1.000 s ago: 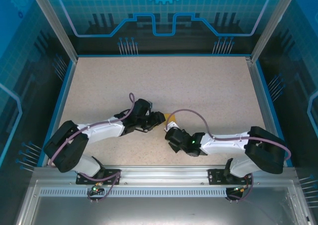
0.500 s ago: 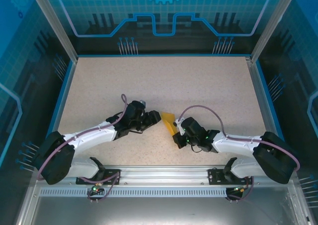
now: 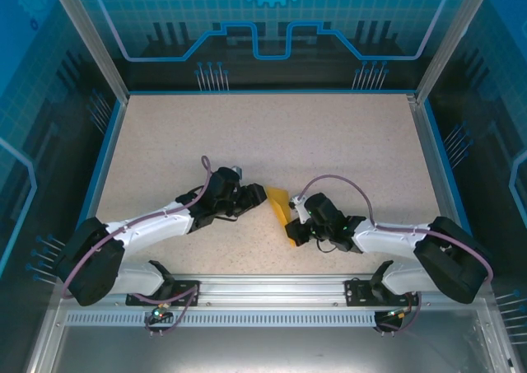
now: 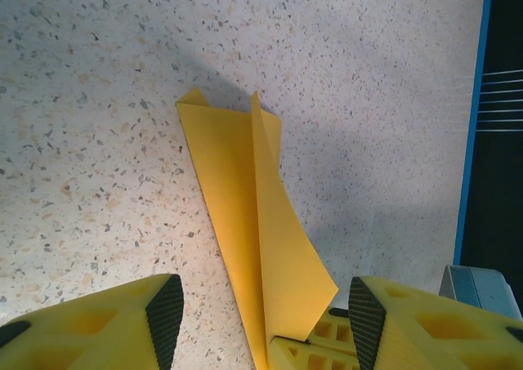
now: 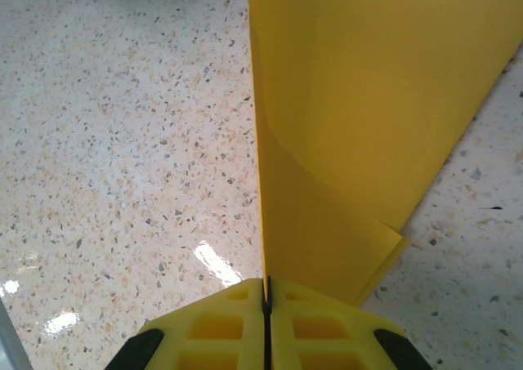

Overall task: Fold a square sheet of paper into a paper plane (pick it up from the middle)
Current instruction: Fold the wing for the fifth time at the center of the table.

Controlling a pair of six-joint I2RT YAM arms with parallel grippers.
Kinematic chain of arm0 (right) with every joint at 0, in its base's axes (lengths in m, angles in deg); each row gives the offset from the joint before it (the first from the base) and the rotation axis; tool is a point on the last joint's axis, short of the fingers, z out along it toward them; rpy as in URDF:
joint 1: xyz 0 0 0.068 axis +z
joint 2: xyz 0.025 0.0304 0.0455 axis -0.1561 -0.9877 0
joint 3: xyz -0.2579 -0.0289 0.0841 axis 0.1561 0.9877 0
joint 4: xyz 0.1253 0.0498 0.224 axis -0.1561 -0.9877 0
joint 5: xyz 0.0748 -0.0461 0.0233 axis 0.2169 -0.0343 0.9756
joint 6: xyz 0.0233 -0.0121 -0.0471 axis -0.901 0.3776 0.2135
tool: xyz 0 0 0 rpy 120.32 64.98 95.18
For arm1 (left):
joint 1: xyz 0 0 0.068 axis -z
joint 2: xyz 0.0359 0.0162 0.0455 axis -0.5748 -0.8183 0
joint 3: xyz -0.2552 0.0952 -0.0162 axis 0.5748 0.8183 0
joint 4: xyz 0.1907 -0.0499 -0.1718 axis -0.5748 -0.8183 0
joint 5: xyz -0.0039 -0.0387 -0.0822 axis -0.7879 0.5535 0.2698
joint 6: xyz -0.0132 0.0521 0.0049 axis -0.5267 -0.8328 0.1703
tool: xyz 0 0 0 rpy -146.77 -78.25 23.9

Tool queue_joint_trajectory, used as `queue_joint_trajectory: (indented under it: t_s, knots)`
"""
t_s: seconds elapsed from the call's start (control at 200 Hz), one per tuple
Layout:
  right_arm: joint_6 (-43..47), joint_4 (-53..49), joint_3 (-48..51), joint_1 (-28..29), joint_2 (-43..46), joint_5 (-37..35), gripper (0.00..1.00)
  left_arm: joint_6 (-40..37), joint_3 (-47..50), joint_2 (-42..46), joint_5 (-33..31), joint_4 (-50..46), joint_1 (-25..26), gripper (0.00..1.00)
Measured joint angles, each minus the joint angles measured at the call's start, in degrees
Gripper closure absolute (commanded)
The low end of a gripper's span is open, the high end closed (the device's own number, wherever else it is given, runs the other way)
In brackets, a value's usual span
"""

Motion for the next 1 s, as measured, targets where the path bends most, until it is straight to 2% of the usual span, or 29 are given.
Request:
queue_joint_trajectory:
  t_s: [0.24, 0.585, 0.995]
  knots:
    - [-1.9, 4.2, 1.2, -1.6, -2.0, 3.5, 0.93, 0.0, 0.8, 0.0, 0.7, 1.7, 0.0, 0.41]
    - [-7.7, 13.6, 4.4, -8.8, -6.4, 13.2, 0.93, 0.0, 1.8, -1.0, 1.4, 4.2, 0.5, 0.42]
    - [-10.8, 16.0, 4.8, -13.7, -8.5, 21.6, 0.92, -1.5, 0.9, -7.8, 5.1, 7.7, 2.2, 0.46]
